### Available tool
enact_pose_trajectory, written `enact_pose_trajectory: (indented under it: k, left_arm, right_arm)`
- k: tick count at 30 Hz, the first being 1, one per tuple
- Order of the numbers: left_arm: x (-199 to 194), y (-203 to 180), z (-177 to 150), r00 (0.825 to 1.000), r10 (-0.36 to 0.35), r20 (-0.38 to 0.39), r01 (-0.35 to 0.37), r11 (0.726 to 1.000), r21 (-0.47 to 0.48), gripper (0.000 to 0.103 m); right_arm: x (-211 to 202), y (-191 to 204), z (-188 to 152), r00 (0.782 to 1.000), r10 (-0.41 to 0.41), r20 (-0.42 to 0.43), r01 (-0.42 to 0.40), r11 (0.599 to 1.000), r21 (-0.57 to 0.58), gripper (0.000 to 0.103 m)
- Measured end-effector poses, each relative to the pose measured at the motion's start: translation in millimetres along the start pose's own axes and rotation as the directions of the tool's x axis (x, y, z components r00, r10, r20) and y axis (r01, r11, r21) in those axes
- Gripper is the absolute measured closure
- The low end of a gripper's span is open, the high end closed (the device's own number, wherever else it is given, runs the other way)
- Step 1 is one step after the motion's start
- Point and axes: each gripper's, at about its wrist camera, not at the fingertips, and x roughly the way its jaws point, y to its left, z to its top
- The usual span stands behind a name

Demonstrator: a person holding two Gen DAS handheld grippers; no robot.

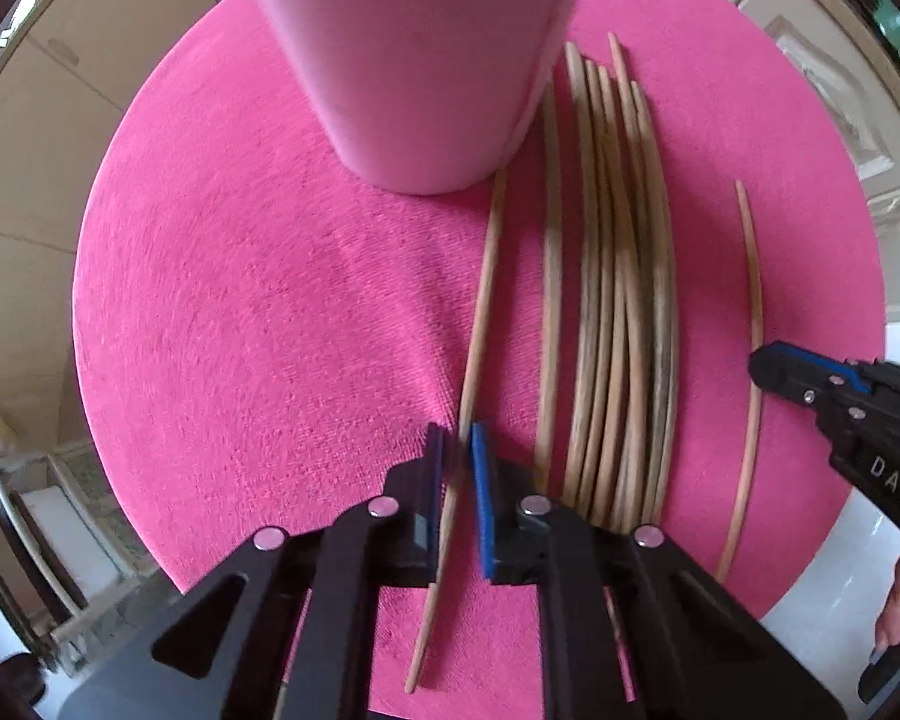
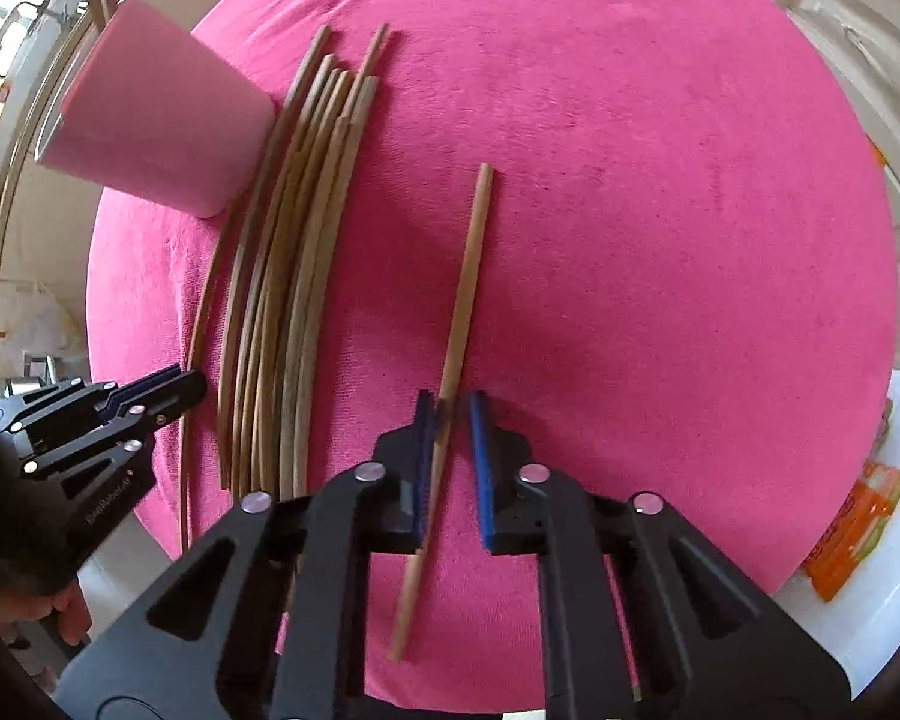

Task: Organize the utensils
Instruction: 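Close the left gripper on a chopstick while the right gripper grasps another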

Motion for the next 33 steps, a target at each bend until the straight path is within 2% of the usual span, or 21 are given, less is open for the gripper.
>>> enact_pose_trajectory:
  k: [3,7,12,18,24,31,33]
  left_arm:
    - [-4.0,9.3,-1.6,0.999,-0.033,0.008,0.033,0.999,-0.019,0.094]
    - [-10.6,16.7,-3.2,0.999,-0.043,0.021,0.043,0.999,-0.010,0.094]
    - [-5.3,23.6,-6.7,0.999,-0.047,0.005,0.047,0.999,-0.005,0.094]
    - [-5.0,24.6,-1.9,0.999,-0.042,-0.003,0.042,0.999,0.007,0.092]
    - [-9.2,16.4,-6.3,0.999,-0.040,0.016,0.039,0.998,0.040,0.096]
    - [-25.9,30.3,-18.4,0.995,-0.085,0.050,0.084,0.996,0.029,0.096]
    - [-25.8,39.6,-18.2,0.993,-0.110,0.038,0.110,0.994,0.007,0.098]
  right_arm:
    - [-2.9,-6.0,0.8,1.000,0.006,-0.002,-0.006,1.000,0.012,0.095]
    - [-6.9,-11.0,2.2,1.000,0.005,-0.007,-0.005,1.000,0.024,0.095]
    - [-2.0,4.5,2.4,0.998,-0.065,-0.008,0.065,0.998,0.002,0.095]
    - [0.6,20.4,7.3,0.995,-0.103,-0.006,0.103,0.994,-0.023,0.095]
    - [-0.2,13.0,-0.8,1.000,-0.030,-0.002,0.030,0.999,0.027,0.097]
    - [-6.2,6.7,-16.0,0.999,0.033,0.002,-0.033,0.997,0.073,0.097]
    - [-5.9,3.5,-18.3,0.999,0.041,0.001,-0.041,0.996,0.080,0.097]
